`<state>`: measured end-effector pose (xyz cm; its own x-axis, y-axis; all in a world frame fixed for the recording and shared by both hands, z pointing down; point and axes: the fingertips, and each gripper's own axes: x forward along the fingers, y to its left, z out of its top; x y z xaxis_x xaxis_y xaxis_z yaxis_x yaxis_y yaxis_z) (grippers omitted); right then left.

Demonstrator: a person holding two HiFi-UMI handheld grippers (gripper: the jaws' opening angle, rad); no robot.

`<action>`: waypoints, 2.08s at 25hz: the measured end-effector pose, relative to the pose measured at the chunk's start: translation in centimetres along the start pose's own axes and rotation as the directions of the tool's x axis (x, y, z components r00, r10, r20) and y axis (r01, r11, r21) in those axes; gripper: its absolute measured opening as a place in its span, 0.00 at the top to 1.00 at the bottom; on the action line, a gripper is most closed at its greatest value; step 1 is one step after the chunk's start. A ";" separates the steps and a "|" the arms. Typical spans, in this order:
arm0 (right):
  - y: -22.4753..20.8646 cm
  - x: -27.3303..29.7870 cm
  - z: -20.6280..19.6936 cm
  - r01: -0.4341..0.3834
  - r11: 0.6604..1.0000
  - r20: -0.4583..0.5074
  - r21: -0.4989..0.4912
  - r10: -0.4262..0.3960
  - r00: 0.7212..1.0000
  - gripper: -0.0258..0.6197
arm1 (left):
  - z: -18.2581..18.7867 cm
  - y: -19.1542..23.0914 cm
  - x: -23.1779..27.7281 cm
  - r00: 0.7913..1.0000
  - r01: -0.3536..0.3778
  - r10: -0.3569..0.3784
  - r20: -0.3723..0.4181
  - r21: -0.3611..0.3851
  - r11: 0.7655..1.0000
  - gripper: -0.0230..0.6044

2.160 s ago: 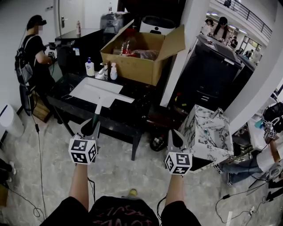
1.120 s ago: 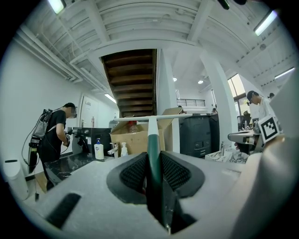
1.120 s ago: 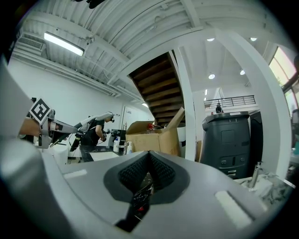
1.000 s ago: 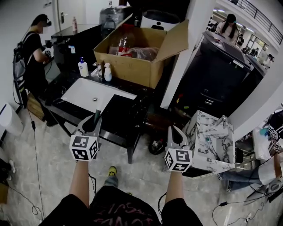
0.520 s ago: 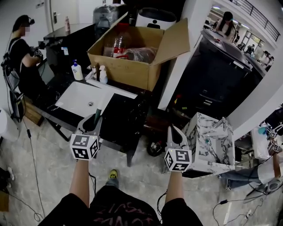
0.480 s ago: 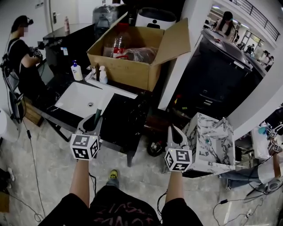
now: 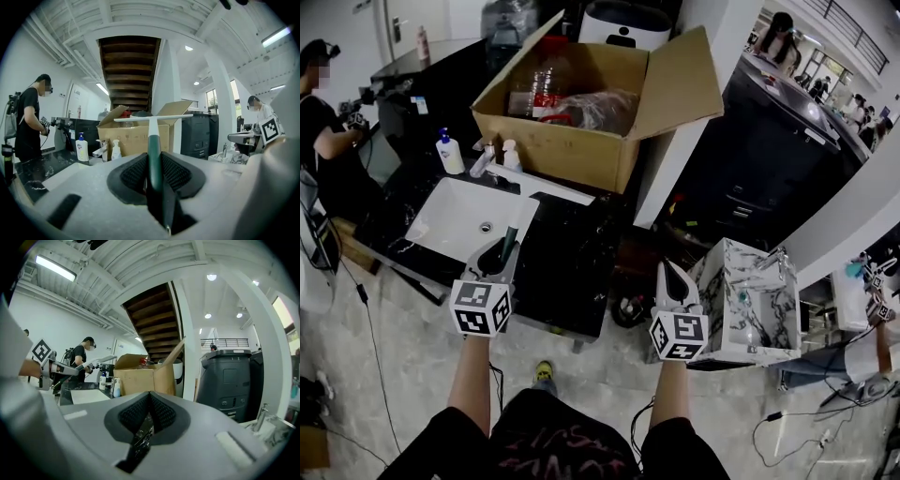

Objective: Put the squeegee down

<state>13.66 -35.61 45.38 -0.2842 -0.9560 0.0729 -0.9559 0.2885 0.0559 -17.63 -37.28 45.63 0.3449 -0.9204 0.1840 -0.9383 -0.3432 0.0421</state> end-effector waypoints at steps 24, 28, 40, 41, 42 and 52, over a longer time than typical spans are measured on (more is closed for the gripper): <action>1.6 8.4 0.8 0.106 0.994 -0.017 -0.030 -0.107 0.994 0.95 | -0.3 5.7 9.5 0.992 0.124 -0.125 -0.030 -0.034 0.992 0.80; 1.2 8.5 1.0 0.107 0.994 -0.006 -0.024 -0.107 0.994 0.95 | -0.7 5.8 9.8 0.992 0.118 -0.120 -0.041 -0.047 0.992 0.80; -0.7 9.7 2.0 0.039 0.999 0.021 -0.015 -0.039 0.999 0.95 | 0.7 4.0 10.0 0.997 0.069 -0.070 -0.041 -0.030 0.997 0.80; -0.8 9.6 2.2 0.035 0.999 0.027 -0.016 -0.035 0.999 0.95 | 0.7 3.8 10.1 0.997 0.067 -0.068 -0.043 -0.033 0.997 0.80; -1.1 9.6 2.3 0.033 0.999 0.032 -0.015 -0.033 0.999 0.95 | 0.7 3.6 10.1 0.997 0.065 -0.066 -0.047 -0.035 0.997 0.80; -2.9 9.4 1.9 0.027 1.000 0.036 0.004 -0.027 0.999 0.95 | 0.0 1.4 11.4 0.994 0.056 -0.059 -0.094 -0.030 0.998 0.80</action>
<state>13.66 -45.51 43.98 -0.2607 -0.9648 0.0356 -0.9635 0.2624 0.0537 -15.03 -48.30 47.79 0.3957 -0.8768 0.2732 -0.9177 -0.3886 0.0823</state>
